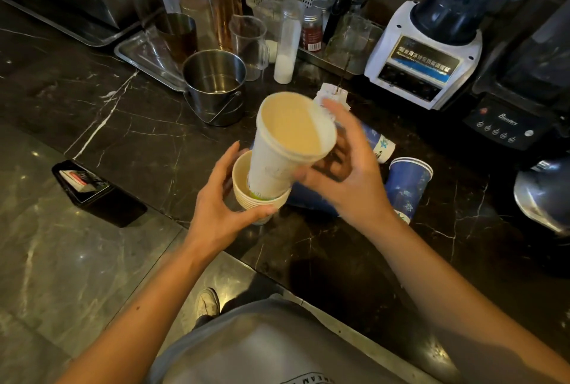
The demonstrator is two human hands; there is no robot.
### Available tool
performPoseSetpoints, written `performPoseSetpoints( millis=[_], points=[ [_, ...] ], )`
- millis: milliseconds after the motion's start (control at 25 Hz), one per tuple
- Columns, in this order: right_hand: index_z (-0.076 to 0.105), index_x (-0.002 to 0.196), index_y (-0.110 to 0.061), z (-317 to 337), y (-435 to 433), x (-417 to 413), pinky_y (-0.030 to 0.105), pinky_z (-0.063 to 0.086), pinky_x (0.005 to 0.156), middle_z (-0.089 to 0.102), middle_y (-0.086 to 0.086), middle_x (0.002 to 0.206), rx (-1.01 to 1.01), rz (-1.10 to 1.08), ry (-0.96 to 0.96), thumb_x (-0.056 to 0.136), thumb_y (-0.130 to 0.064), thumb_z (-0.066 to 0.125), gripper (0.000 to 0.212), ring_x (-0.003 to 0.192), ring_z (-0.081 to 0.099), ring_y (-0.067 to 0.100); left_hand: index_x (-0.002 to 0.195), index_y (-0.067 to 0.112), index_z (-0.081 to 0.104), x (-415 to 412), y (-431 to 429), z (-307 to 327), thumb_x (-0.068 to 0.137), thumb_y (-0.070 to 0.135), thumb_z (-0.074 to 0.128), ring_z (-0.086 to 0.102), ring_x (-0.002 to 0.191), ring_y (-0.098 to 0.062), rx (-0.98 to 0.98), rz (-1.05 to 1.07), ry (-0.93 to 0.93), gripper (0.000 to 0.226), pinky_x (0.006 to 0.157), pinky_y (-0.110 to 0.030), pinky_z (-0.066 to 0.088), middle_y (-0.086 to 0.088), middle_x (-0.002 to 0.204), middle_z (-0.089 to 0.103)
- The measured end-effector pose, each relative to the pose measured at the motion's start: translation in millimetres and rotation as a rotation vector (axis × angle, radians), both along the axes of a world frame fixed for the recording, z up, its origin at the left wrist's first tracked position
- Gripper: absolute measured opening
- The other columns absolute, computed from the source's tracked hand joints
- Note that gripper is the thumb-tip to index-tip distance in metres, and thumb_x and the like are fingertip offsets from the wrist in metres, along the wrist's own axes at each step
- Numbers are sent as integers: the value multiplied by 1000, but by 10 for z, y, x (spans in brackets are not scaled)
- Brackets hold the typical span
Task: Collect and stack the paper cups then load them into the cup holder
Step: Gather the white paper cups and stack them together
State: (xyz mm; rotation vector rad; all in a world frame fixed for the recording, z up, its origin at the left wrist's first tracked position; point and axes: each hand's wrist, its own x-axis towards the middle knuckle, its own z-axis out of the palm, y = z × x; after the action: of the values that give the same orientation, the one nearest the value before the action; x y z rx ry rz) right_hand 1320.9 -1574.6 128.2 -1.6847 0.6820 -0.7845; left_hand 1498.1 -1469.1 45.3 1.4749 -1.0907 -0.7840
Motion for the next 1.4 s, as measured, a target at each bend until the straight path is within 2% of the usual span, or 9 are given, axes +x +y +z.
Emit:
performPoseSetpoints(
  millis=[120, 240, 400, 520, 720, 880, 1120, 1240, 1400],
  points=[
    [26, 150, -31, -184, 7, 7, 39, 41, 110, 40, -14, 148, -82, 156, 278, 80, -28, 78, 87, 137, 38, 4, 157, 22, 16, 18, 48, -27, 65, 34, 85, 40, 140, -1, -16, -42, 21, 116, 116, -32, 36, 28, 149, 40],
    [9, 150, -46, -301, 38, 48, 41, 37, 113, 31, -12, 156, -5, 301, 448, 84, -54, 64, 86, 141, 32, 5, 155, 37, 9, 56, 81, -20, 66, 55, 80, 39, 138, 5, -15, -44, 35, 115, 110, -14, 35, 39, 144, 37],
    [2, 151, -43, -382, 110, 99, 14, 35, 101, 25, -12, 157, 133, 316, 490, 89, -56, 44, 76, 131, 31, -4, 150, 47, 9, 100, 104, -5, 67, 70, 70, 35, 135, 16, -2, -63, 3, 105, 105, -4, 32, 49, 141, 30],
    [8, 151, -42, -438, 108, 132, 11, 33, 99, 28, -15, 154, 191, 272, 428, 91, -54, 41, 70, 124, 31, -16, 148, 45, 23, 132, 71, -23, 68, 62, 76, 40, 136, 6, -4, -77, -5, 98, 108, -14, 38, 37, 143, 38],
    [27, 150, -34, -430, 89, 419, 40, 43, 109, 43, -6, 149, 145, 217, 324, 93, -54, 50, 65, 136, 42, 10, 147, 30, 34, 386, 113, 105, 69, 43, 79, 46, 135, -6, -48, -16, -21, 91, 109, -25, 43, 15, 144, 48],
    [32, 149, -24, -357, 109, 919, 40, 47, 105, 46, 2, 146, 131, 153, 250, 99, -30, 51, 54, 133, 47, 15, 149, 22, 34, 766, 119, 182, 73, 42, 77, 46, 136, -10, -75, 65, -61, 90, 110, -30, 43, 5, 145, 47],
    [34, 147, -24, -506, 61, 1539, 45, 46, 105, 48, 3, 144, 146, 102, 246, 100, -29, 50, 51, 132, 47, 16, 151, 20, 31, 1356, 22, 110, 78, 38, 80, 45, 135, -4, -20, 58, -83, 90, 113, -37, 42, 6, 148, 46],
    [34, 147, -24, -563, 77, 1601, 42, 45, 107, 48, 2, 144, 160, 80, 253, 100, -29, 50, 50, 132, 47, 15, 150, 24, 30, 1454, 14, 45, 75, 46, 77, 44, 136, -4, 14, 16, -55, 91, 113, -38, 41, 9, 149, 44],
    [33, 148, -20, -546, 165, 1660, 21, 47, 100, 49, -5, 138, 180, 21, 267, 101, -23, 47, 49, 122, 51, 4, 151, 23, 30, 1558, 4, 31, 73, 50, 75, 43, 137, -6, 13, -54, -36, 94, 114, -40, 40, 7, 150, 43]
  ],
)
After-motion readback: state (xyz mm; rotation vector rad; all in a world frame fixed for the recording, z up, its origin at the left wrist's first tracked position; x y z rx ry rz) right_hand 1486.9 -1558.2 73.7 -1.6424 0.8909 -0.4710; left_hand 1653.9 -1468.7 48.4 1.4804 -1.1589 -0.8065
